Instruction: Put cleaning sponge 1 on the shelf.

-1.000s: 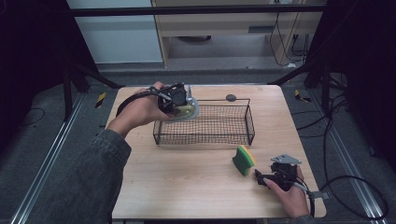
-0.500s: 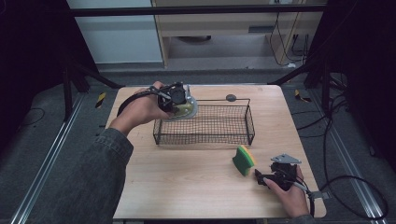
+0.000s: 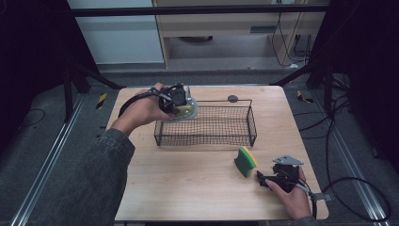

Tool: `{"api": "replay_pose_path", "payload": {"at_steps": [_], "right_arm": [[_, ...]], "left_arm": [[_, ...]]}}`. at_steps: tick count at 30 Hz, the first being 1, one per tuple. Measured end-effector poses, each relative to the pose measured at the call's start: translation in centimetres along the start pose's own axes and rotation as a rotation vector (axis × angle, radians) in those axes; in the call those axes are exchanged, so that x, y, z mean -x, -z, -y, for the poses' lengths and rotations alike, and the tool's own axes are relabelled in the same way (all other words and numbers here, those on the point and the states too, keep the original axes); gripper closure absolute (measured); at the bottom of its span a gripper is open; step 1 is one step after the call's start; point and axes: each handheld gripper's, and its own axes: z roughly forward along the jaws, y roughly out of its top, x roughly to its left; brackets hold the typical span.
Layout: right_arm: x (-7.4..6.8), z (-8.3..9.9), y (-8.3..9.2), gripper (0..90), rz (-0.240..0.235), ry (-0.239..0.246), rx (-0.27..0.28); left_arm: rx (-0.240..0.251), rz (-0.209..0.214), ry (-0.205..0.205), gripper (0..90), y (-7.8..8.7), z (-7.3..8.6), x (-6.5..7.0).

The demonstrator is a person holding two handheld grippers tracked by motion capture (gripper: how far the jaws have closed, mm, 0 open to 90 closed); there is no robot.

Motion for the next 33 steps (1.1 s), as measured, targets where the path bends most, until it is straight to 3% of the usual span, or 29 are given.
{"api": "replay_pose_path", "payload": {"at_steps": [33], "right_arm": [[-0.1, 0.1, 0.1, 0.7, 0.000, 0.005, 0.001]], "left_arm": [[-0.027, 0.064, 0.008, 70.9, -4.2, 1.7, 1.2]]}}
